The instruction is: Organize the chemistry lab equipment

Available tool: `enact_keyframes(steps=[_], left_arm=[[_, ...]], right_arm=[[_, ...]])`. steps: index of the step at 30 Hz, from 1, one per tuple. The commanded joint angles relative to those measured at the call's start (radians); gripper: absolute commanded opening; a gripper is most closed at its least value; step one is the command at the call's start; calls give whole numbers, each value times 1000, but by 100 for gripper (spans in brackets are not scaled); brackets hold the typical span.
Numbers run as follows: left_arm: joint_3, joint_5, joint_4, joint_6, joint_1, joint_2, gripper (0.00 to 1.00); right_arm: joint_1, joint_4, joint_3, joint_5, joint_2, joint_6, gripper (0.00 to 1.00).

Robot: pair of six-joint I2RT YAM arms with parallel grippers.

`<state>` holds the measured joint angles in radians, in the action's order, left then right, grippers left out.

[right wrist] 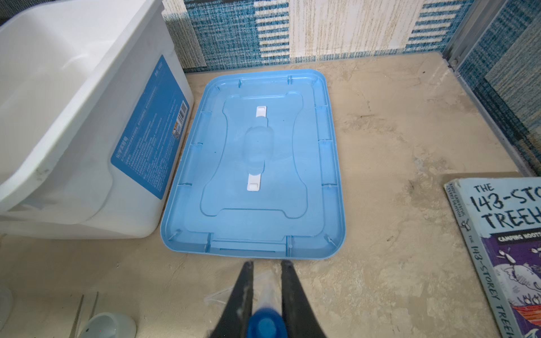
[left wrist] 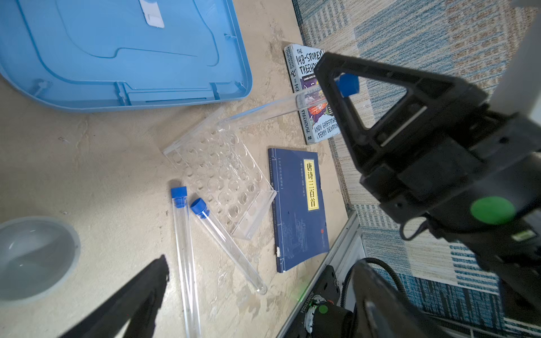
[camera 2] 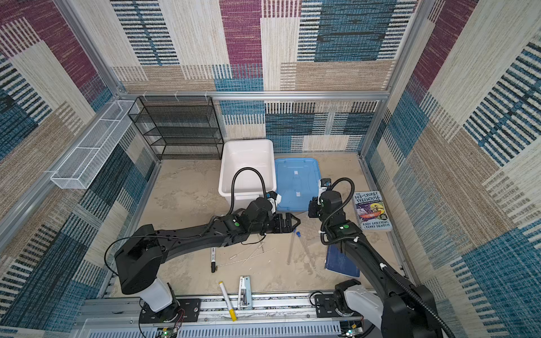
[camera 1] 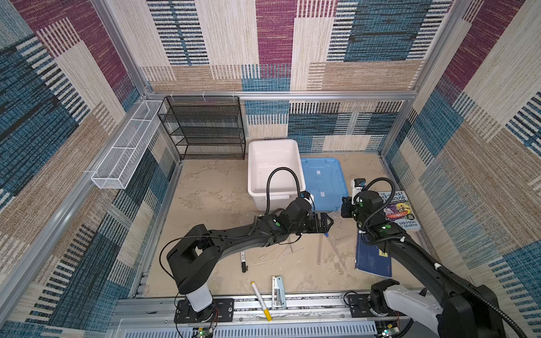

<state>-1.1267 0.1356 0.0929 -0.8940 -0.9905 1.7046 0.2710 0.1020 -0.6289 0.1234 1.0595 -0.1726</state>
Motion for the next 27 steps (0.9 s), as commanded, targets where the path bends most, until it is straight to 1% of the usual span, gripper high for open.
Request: enact_keyframes(steps=[1,5,9,13,15,16,18,21,22,25,27], left_arm=[[2,-17,18,-8,0,3,99],[2,-26,14,0,0,0,99],[-5,-50,-14,34,-2,-4,99],[-20,-102,-85,93,-7,-22,99],[-18,-114,-100,109,-9,-28,99],[-16,-118,-105,116,-10,-30,99],[-25,-127,-135,151,-14,-30,100],[-85,-156,-255,251,-34,-16,96],[-114,-169,-304,284,-43,-6,96],[-157,-191,-395,362,-63,16,89],[-176,-177,-434,386,-69,35,82]], right_arm=[[1,-39,3,5,10,-5,18],[6,-44,16,13,12,-10,23],[7,-42,17,14,20,-13,35],[8,-36,8,7,14,-16,49],[10,-35,5,1,6,-21,54],[9,-33,2,-7,1,-28,58],[9,-10,-21,-16,-4,-50,71],[9,46,-69,-8,-26,-84,90],[8,68,-92,-15,-32,-88,100],[8,167,-178,-48,-18,-95,99],[7,236,-232,-79,-13,-108,99]])
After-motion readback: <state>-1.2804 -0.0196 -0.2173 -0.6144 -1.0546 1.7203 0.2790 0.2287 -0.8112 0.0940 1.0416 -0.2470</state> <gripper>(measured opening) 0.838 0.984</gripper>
